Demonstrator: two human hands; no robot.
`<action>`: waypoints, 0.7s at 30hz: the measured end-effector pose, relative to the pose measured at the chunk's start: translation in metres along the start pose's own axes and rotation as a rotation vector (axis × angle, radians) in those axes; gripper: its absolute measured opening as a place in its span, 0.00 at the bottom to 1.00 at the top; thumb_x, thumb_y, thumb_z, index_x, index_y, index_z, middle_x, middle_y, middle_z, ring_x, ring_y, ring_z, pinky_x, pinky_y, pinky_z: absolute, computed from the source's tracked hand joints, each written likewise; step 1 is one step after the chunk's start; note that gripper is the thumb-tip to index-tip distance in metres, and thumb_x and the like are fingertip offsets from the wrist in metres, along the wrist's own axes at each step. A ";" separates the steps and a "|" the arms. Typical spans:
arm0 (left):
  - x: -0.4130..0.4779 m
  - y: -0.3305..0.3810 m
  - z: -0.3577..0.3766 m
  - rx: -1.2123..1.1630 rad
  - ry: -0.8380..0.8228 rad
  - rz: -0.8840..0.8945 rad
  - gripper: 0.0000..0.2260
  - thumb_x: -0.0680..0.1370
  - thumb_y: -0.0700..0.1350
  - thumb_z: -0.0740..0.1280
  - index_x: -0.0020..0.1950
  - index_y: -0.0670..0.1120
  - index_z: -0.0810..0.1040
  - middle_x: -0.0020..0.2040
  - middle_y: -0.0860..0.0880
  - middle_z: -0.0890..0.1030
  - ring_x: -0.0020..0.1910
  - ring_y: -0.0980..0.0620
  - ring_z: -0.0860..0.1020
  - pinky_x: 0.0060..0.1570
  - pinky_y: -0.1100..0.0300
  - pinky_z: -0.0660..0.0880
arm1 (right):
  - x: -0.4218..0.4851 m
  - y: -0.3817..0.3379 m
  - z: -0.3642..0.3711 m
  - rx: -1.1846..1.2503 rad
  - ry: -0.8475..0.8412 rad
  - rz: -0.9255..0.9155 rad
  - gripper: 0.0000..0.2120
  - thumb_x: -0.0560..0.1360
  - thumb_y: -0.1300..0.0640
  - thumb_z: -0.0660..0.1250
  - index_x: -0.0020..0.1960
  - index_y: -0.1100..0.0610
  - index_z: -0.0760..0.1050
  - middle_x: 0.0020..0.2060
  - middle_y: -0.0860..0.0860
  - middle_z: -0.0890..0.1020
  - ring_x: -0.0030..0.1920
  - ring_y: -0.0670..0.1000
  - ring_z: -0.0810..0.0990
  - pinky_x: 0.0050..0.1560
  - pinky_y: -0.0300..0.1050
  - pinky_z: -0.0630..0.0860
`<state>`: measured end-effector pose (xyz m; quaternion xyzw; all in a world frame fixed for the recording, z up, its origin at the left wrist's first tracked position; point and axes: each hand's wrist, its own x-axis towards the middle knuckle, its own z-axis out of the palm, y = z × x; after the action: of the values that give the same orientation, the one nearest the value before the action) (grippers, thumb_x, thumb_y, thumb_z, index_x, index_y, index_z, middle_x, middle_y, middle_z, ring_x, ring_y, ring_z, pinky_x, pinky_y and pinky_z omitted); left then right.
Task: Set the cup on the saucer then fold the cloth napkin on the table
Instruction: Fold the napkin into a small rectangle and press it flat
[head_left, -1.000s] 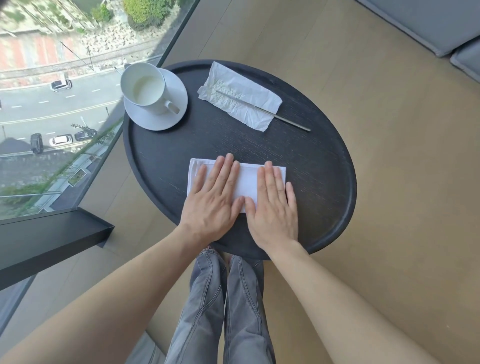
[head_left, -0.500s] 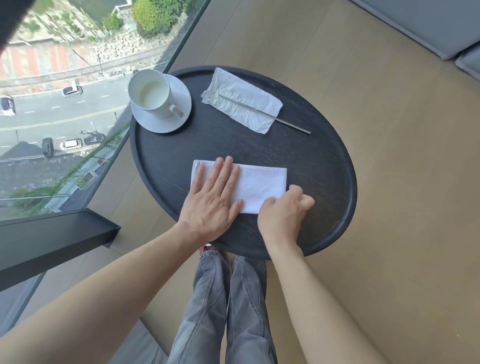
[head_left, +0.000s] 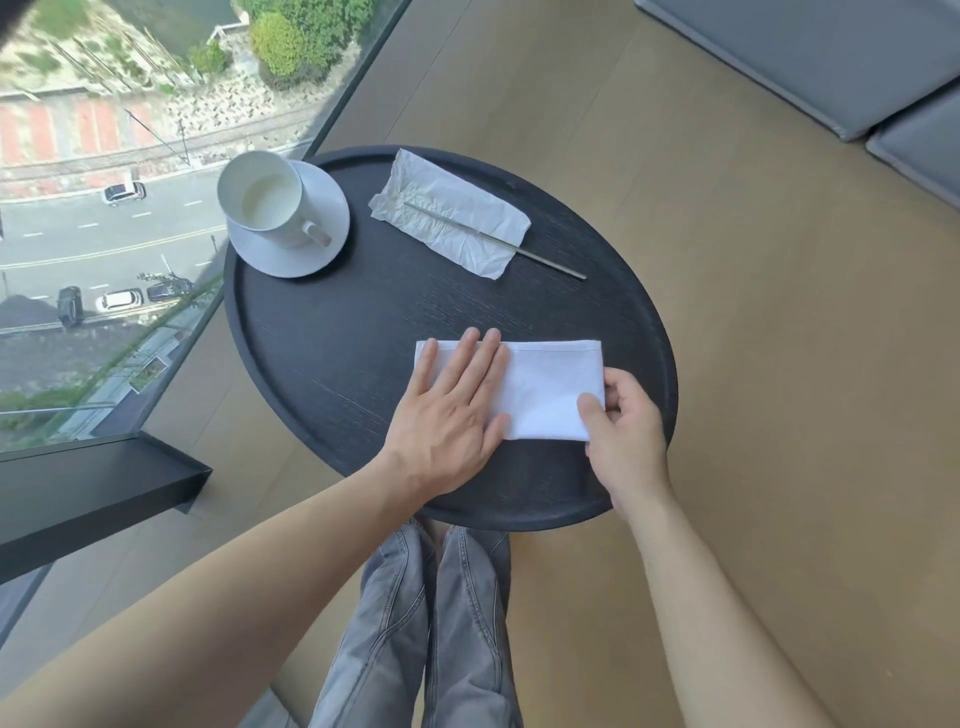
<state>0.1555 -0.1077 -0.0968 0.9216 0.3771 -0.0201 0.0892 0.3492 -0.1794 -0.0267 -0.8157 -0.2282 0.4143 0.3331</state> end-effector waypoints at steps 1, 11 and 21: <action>0.004 0.006 0.000 -0.006 -0.005 -0.001 0.33 0.85 0.59 0.53 0.85 0.42 0.56 0.86 0.45 0.56 0.85 0.44 0.53 0.82 0.38 0.44 | 0.000 -0.001 -0.005 -0.009 0.008 -0.022 0.12 0.78 0.59 0.64 0.52 0.43 0.77 0.44 0.43 0.84 0.43 0.47 0.82 0.42 0.45 0.77; 0.009 0.005 -0.011 -0.023 -0.003 -0.008 0.32 0.85 0.58 0.55 0.84 0.41 0.58 0.85 0.45 0.58 0.84 0.44 0.54 0.81 0.39 0.51 | -0.023 -0.029 0.009 -0.098 -0.008 -0.219 0.16 0.75 0.60 0.62 0.61 0.48 0.76 0.47 0.49 0.80 0.44 0.50 0.79 0.46 0.49 0.78; -0.033 -0.042 -0.025 -0.032 -0.007 -0.160 0.29 0.85 0.55 0.54 0.83 0.42 0.63 0.83 0.43 0.63 0.83 0.42 0.60 0.81 0.41 0.57 | -0.049 -0.046 0.090 -0.283 -0.015 -0.328 0.26 0.77 0.60 0.65 0.74 0.60 0.68 0.62 0.58 0.77 0.57 0.61 0.79 0.57 0.55 0.76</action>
<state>0.1019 -0.0963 -0.0756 0.8870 0.4494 -0.0246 0.1032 0.2436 -0.1484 -0.0066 -0.8030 -0.4164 0.3246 0.2766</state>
